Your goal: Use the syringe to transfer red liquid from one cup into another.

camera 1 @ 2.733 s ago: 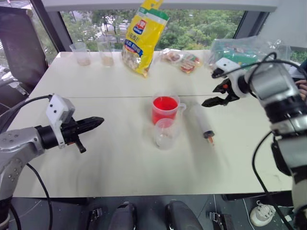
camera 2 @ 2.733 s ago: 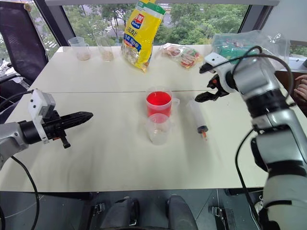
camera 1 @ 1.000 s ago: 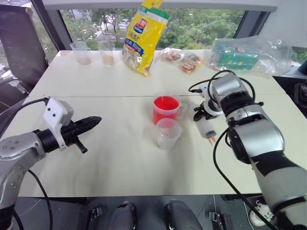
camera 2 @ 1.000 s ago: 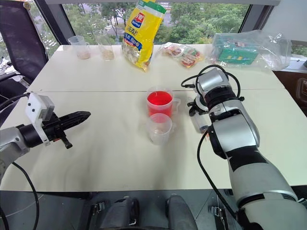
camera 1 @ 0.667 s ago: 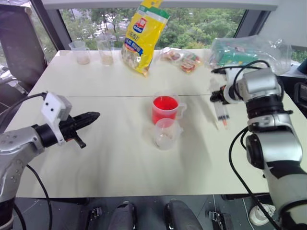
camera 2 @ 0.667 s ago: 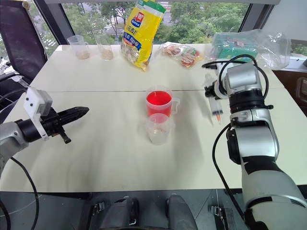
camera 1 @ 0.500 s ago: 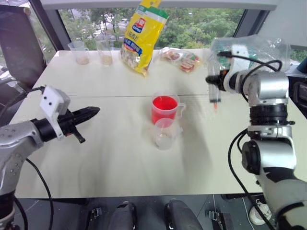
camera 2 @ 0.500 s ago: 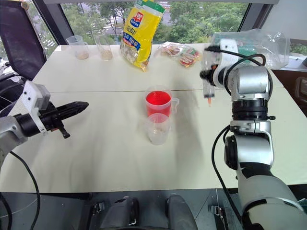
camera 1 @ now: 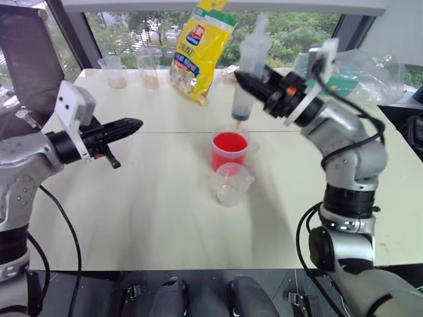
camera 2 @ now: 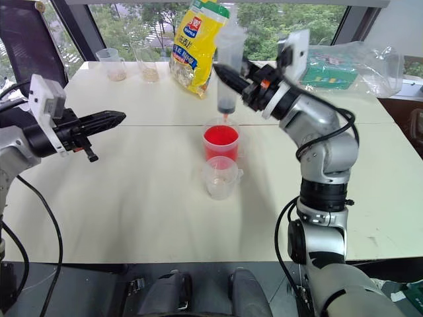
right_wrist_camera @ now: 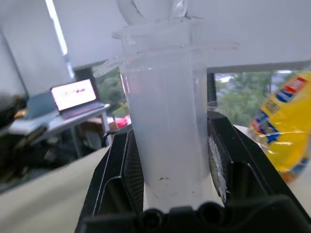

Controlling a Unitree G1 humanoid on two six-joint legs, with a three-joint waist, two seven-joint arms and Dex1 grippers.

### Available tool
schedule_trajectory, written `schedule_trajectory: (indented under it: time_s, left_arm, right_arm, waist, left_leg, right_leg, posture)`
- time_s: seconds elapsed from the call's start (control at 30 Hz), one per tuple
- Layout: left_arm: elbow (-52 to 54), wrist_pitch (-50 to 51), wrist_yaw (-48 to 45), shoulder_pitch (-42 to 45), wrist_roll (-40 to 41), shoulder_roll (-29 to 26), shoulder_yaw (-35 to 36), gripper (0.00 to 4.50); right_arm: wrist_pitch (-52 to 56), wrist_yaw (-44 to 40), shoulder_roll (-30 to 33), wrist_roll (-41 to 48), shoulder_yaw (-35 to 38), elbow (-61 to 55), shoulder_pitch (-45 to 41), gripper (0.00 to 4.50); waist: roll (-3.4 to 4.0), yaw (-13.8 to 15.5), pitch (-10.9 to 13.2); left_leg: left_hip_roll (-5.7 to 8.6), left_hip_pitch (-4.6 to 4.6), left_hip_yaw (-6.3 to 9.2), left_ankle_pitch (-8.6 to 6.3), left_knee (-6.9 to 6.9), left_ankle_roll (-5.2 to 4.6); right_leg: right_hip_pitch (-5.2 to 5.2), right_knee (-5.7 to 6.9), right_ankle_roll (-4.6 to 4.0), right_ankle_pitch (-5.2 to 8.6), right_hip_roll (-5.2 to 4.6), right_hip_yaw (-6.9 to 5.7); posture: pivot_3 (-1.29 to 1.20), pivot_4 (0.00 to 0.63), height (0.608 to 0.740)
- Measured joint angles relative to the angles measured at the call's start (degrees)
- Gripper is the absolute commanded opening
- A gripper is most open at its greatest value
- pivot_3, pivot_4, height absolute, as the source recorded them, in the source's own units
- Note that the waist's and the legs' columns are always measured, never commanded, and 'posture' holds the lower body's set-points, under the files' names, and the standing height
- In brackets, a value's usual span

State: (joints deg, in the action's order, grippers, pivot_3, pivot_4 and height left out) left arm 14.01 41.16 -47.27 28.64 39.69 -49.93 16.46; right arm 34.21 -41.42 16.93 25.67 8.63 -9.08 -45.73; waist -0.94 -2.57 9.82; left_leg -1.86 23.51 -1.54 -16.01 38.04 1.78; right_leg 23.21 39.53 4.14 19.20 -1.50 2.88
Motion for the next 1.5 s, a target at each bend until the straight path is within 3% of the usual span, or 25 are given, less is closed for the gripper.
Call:
schedule_trajectory:
  time_s: [0.33,0.63,0.93,1.23,1.5]
  left_arm:
    - [-0.56,2.32,-1.0,5.1,2.26,1.91,-2.59,0.0]
    - [-0.97,5.14,-0.95,12.46,5.67,5.56,-5.31,0.0]
    - [-4.63,5.99,-2.41,15.08,5.73,8.15,-8.96,4.47]
    - [-7.81,5.47,-3.85,21.15,5.61,13.42,-10.44,4.47]
    - [-10.92,5.47,-5.29,21.49,4.43,16.55,-13.53,4.47]
  right_arm:
    - [-20.37,0.73,-1.81,-9.39,-9.22,7.46,7.4,1.41]
    - [-24.8,1.5,-1.92,-10.93,-10.32,12.28,7.3,1.41]
    - [-24.72,1.55,-1.74,-10.92,-10.45,13.94,7.3,1.41]
    - [-23.39,0.39,-1.31,-10.84,-10.64,13.94,7.35,1.41]
    - [-23.11,-0.14,-0.51,-10.87,-10.69,13.94,7.35,1.41]
  waist:
    - [0.0,0.02,0.0]
    - [-0.01,0.07,0.01]
    - [-0.01,-0.01,0.01]
    - [-0.01,0.1,0.01]
    - [-0.01,0.03,0.01]
  left_leg:
    - [0.0,-0.01,0.01,0.03,0.07,0.05]
    - [0.0,-0.01,0.02,0.05,0.14,0.08]
    - [-0.01,-0.08,0.04,0.18,0.14,0.23]
    - [0.02,-0.09,0.05,0.23,0.19,0.23]
    - [0.0,-0.1,0.07,0.26,0.18,0.27]
  right_leg:
    - [0.01,0.07,0.0,0.0,0.02,0.0]
    - [0.0,0.15,0.0,0.0,0.02,0.0]
    - [0.04,0.35,0.0,0.0,0.06,0.01]
    - [0.03,0.43,0.0,0.0,0.05,0.01]
    - [0.04,0.46,0.0,0.0,0.07,0.01]
  posture:
    - [0.0,0.15,0.74]
    - [0.0,0.15,0.74]
    - [0.0,0.15,0.74]
    - [0.0,0.15,0.74]
    - [0.0,0.15,0.74]
